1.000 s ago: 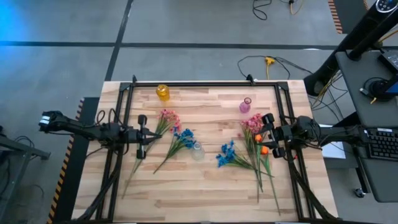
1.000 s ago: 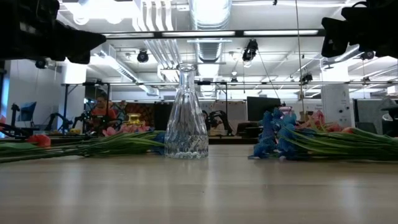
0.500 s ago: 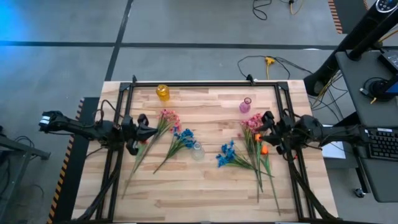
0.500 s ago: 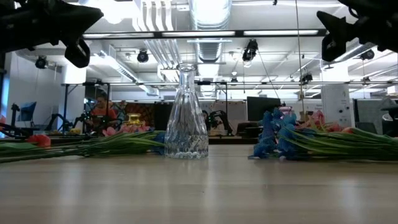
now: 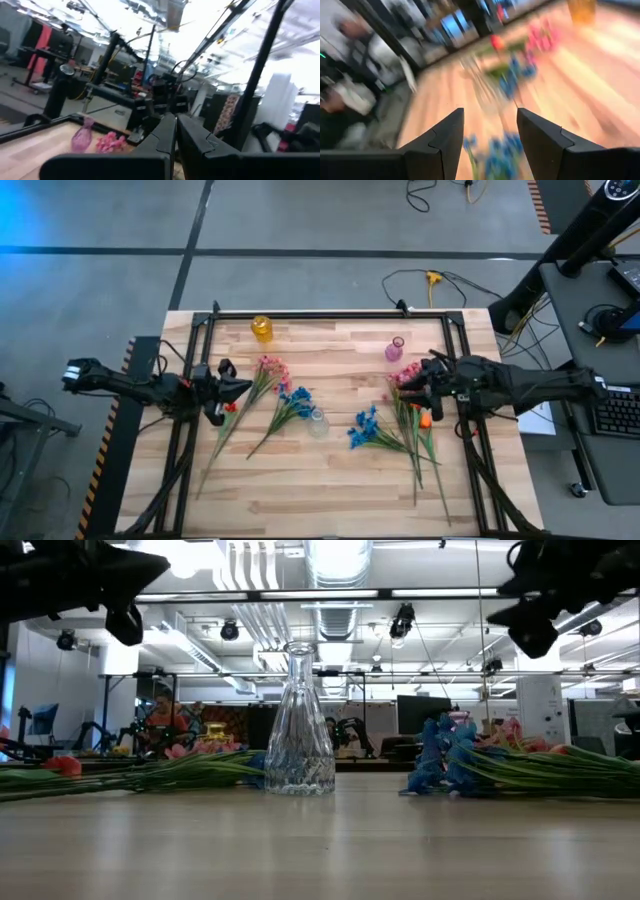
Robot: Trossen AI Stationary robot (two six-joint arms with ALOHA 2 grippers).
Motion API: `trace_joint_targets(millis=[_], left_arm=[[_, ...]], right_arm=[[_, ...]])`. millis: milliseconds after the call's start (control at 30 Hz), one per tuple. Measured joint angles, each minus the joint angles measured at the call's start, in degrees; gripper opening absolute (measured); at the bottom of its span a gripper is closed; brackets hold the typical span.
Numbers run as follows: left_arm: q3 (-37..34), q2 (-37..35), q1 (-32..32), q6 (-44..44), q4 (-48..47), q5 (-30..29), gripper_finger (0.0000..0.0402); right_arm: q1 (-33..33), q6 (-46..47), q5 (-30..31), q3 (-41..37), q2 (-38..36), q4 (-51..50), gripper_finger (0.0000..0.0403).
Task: Sort flowers into vase by color
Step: Put the right blue flowers into the transparent vase
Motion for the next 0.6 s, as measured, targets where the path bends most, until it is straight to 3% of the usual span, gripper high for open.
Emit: trace_joint_targets(millis=[167, 333, 600], left_arm=[[4.6, 3.4, 0.0, 0.0, -8.1, -1.2, 0.0000], [13.0, 9.7, -0.1, -0.7, -23.1, -1.2, 0.0000], [20.0, 18.0, -2.1, -3.7, -25.2, -1.2, 0.0000]], right_arm=[[0.0, 1.1, 0.0, 6.3, 4.2, -12.5, 0.0176], [0.0, 1.9, -0.5, 9.1, 6.6, -14.5, 0.0176], [0.0, 2.5, -0.4, 9.8, 9.8, -12.6, 0.0176]])
